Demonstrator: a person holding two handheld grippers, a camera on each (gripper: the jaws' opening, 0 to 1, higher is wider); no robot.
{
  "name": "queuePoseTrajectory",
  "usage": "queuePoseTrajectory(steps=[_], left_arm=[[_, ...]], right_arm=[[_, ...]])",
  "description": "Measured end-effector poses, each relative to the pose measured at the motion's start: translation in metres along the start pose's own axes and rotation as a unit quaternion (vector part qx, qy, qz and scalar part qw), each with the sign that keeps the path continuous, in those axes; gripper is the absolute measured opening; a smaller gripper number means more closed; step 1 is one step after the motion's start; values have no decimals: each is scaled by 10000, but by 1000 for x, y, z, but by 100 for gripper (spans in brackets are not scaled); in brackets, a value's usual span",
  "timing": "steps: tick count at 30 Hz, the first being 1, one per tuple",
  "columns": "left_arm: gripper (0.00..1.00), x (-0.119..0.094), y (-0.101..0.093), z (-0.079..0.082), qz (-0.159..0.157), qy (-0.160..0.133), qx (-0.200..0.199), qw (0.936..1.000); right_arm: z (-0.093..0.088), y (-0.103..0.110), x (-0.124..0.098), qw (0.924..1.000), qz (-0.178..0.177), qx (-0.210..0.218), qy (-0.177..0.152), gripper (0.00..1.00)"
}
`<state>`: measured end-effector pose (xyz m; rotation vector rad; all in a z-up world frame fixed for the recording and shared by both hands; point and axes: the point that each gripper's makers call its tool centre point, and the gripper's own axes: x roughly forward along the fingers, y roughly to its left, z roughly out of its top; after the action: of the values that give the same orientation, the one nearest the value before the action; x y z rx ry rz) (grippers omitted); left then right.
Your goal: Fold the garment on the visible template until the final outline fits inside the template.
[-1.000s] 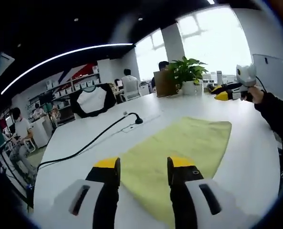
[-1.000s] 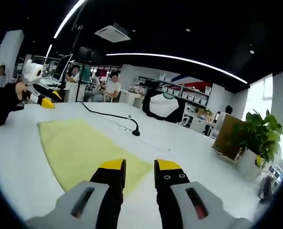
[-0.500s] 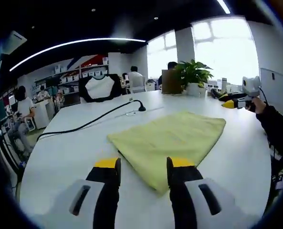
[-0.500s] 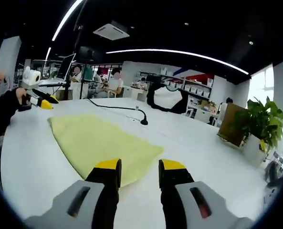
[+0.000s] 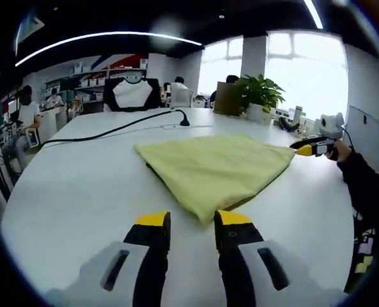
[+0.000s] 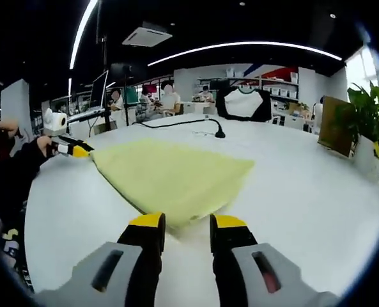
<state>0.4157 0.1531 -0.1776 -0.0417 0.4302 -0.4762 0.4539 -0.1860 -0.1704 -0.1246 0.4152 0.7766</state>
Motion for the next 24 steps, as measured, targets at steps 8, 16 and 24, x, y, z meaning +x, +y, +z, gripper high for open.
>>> queuePoseTrajectory(steps=[8,16,24], left_arm=[[16,13,-9,-2,-318,178,-136,9992],[6,12,-12,-5,-524,254,-155,9982],[4,9,-8,-7,-697,321,438,9961]], right_arm=[[-1,11,10,9976,376,583,37,21],[-4,5,8,9967,378,720,11,8],[-8,-2,5,9973,286,681,14,0]])
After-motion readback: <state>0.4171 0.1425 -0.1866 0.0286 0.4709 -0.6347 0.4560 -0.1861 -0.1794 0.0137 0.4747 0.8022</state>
